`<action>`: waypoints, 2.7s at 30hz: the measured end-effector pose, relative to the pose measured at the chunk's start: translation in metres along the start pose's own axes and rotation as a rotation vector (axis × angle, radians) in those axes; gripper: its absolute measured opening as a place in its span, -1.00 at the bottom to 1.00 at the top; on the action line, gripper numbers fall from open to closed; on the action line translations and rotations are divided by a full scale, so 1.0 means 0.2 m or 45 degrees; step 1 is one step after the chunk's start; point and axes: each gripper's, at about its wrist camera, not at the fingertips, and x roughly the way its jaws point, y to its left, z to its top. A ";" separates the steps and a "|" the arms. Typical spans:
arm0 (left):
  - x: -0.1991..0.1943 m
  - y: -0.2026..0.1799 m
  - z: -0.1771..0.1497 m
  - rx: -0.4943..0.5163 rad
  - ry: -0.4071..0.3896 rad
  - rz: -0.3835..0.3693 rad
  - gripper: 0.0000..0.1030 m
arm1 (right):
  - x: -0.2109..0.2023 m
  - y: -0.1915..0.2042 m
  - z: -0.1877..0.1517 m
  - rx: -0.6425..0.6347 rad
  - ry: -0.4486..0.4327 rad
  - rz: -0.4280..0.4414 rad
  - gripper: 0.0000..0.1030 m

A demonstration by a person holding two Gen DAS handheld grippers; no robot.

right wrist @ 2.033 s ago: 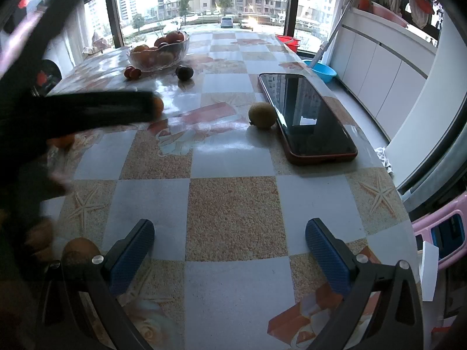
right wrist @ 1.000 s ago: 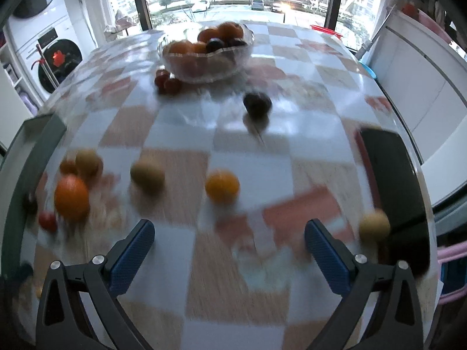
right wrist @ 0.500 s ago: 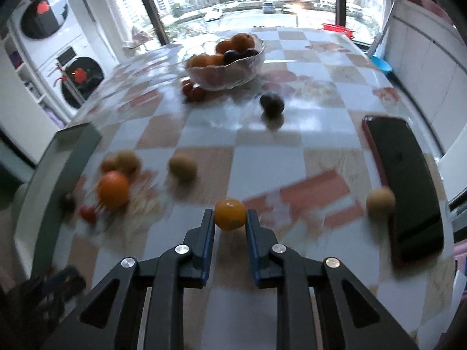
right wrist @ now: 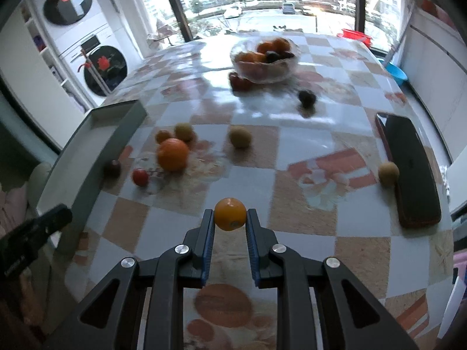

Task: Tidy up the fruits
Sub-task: 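Carry the small orange fruits in both tools over the grey tray, then open both tools to drop the small orange fruits into the tray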

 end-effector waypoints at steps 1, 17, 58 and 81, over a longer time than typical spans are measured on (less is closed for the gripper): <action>-0.02 0.03 0.01 0.005 -0.014 0.025 -0.56 | -0.01 0.04 0.01 -0.015 -0.003 0.007 -0.54; -0.05 0.51 0.07 -0.088 -0.057 0.260 -0.56 | 0.04 0.62 0.09 -0.248 0.044 0.132 -0.54; 0.08 0.62 0.04 0.013 -0.158 0.486 0.94 | 0.30 1.09 0.19 -0.322 0.154 0.255 0.74; 0.20 -0.22 -0.08 0.375 -0.058 0.123 0.94 | 0.14 -0.07 -0.11 0.086 0.034 -0.318 1.00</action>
